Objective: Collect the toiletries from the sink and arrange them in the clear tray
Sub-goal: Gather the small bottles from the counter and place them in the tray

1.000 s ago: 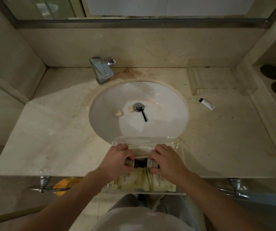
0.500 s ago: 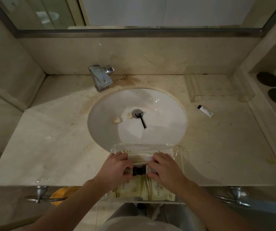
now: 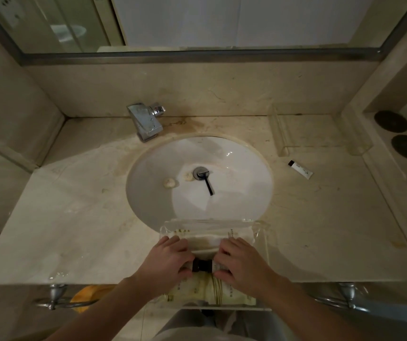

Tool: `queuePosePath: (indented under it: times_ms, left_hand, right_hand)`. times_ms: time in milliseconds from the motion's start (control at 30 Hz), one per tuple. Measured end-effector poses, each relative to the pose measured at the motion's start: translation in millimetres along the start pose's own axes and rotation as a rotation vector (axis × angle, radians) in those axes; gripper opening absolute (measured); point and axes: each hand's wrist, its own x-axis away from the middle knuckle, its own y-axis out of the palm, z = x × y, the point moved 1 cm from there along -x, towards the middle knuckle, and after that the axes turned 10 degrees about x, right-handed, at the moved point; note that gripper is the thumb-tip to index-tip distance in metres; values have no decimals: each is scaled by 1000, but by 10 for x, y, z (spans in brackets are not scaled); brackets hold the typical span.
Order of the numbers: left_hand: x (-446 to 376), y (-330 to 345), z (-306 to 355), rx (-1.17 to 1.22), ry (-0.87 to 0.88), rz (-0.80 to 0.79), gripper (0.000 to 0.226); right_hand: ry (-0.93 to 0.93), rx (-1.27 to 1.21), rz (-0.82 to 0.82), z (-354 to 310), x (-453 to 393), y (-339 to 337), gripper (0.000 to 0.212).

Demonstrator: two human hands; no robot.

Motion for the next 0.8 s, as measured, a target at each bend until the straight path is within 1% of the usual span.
queuePosePath:
  times_ms: [67,133,233,367,567,700,800]
  left_hand:
    - [12,17,0,4,-10,9,28]
    - [10,33,-12,6,-42,38,26]
    - [-34,28,-51,-2,-104,88,17]
    - [-114,-9,-61,-29,-130,100,17]
    - [-120,5,-80,-35,-97,83,25]
    - [-170,-25,-94,-32,-73,92,32]
    - [-204,-69,-118,-4,-57,107,40]
  right_hand:
    - [-38,12,-3,19,5,16,20]
    - [-30,48,-7,31,-6,11,19]
    - [35,98,7,40,-82,-20,18]
    - [111,55,13,82,-138,-26,17]
    - [152,52,3,101,-192,-36,20]
    - [121,51,-30,108,-237,-61,24]
    - [131,31,-29,137,-259,-89,25]
